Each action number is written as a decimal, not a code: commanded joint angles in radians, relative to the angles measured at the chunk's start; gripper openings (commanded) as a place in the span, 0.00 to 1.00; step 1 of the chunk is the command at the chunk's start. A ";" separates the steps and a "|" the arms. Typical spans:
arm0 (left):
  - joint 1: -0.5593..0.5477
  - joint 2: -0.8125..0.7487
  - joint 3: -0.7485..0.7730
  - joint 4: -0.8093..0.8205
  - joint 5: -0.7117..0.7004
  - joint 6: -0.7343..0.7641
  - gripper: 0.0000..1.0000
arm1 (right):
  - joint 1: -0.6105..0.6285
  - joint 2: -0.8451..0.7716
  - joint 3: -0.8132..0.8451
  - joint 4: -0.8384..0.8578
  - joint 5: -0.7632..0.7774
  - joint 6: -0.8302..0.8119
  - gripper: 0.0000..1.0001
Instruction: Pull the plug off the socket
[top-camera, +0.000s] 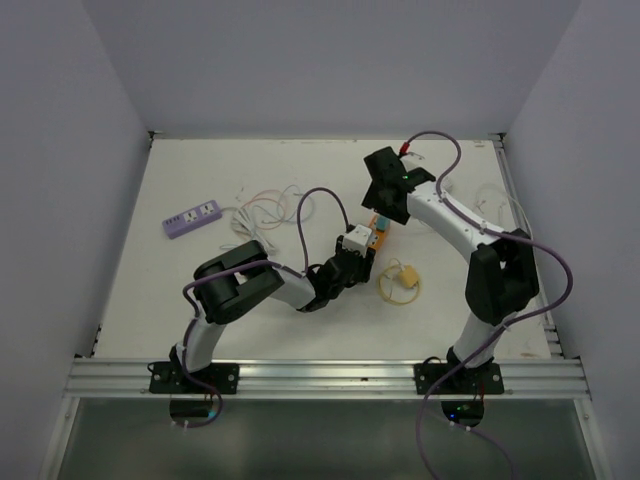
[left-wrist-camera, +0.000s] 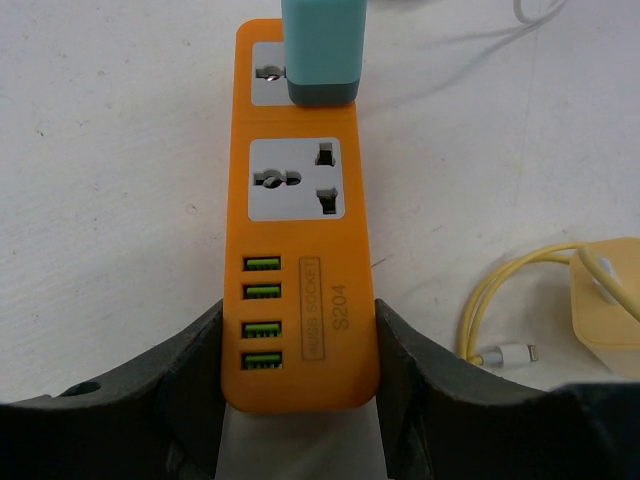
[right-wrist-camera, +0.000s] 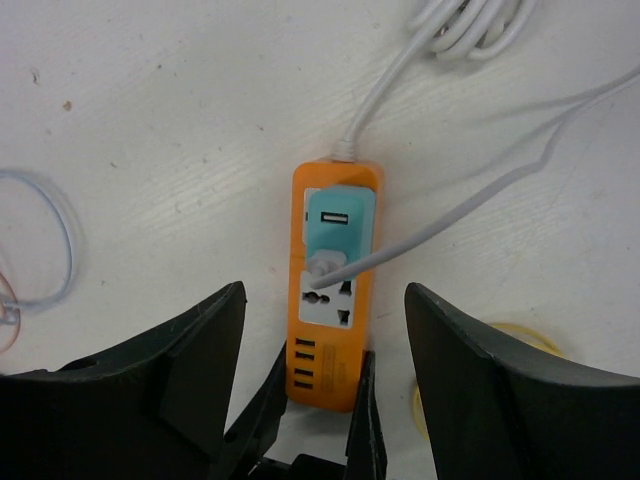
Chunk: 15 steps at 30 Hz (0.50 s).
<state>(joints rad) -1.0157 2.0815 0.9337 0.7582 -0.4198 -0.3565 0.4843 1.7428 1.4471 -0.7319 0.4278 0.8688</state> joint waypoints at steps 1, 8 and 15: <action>0.022 0.069 -0.015 -0.215 -0.031 -0.035 0.00 | -0.006 0.041 0.065 0.002 0.011 0.021 0.68; 0.022 0.095 0.019 -0.269 -0.045 -0.041 0.00 | -0.010 0.113 0.072 -0.017 -0.014 0.027 0.66; 0.020 0.118 0.050 -0.306 -0.042 -0.042 0.00 | -0.027 0.147 0.053 -0.009 -0.047 0.030 0.52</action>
<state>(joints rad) -1.0145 2.1155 1.0077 0.6926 -0.4667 -0.3565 0.4702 1.8847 1.4845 -0.7460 0.3904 0.8753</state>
